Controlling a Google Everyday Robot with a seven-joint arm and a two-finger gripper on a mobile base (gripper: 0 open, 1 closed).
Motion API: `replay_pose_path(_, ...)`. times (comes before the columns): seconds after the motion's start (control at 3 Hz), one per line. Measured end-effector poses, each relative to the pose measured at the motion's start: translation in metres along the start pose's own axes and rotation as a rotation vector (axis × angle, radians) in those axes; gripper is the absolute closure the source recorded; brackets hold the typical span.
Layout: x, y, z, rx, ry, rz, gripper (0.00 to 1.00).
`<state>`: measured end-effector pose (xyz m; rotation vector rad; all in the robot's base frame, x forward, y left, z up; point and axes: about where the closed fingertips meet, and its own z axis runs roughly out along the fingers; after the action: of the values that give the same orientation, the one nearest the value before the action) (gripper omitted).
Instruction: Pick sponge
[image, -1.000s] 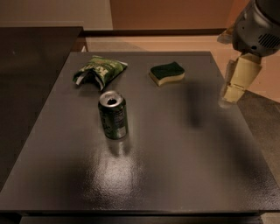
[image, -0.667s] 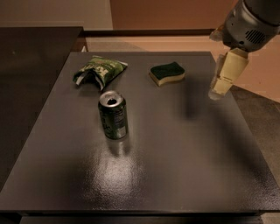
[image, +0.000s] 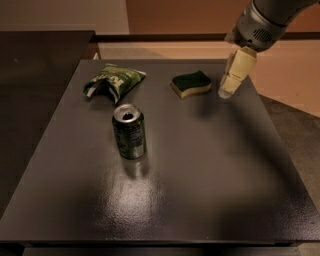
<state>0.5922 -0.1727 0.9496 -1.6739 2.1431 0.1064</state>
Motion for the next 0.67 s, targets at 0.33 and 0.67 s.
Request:
replay_pose_path(0.33,-0.005,-0.027,0.022,0.0,-0.004,0.021,0.0)
replay_pose_path(0.67,-0.001,-0.048,0.048,-0.015,0.007,0.024,0.0)
